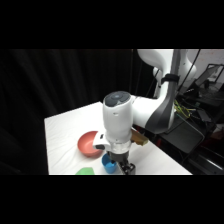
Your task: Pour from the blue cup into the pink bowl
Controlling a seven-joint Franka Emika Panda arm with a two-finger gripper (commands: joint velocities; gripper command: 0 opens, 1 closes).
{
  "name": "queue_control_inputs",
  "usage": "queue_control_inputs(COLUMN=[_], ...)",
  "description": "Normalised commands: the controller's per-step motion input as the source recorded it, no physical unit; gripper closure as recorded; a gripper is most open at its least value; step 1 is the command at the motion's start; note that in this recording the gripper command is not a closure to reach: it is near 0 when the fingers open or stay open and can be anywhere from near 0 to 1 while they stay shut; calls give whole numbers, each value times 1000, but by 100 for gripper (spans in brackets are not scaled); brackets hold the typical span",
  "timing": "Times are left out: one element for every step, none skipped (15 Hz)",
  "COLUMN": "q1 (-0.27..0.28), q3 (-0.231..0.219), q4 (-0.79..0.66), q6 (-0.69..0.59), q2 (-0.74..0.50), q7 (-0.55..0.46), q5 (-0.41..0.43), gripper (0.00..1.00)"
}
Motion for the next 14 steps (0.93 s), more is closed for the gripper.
queue_control_inputs(q1=[35, 55, 51, 44, 52, 74, 88, 82, 84, 78, 71, 74, 83, 79], q3=[-1, -38, -48, -58, -72, -87, -87, -73, -71, -69, -68, -81, -109, -118], q4=[29, 24, 19, 15, 13, 1, -24, -54, -78, -92, -98, -111, -133, -148], q6=[114, 105, 88, 62, 44, 37, 37, 45, 71, 82, 82, 60, 0, -58], q2=[64, 37, 11, -21, -53, -92, -132, -170, -159, -153, -149, -171, -248, -316], q7=[-87, -52, -57, -59, -42, -17, -3, -4, 2, -2, -4, 12, 39, 52], q5=[156, 119, 109, 102, 87, 60, 46, 50, 44, 44, 42, 31, -3, -12], gripper=[100, 100, 100, 100, 100, 100, 94, 64, 44, 35, 18, 13, 9, 8])
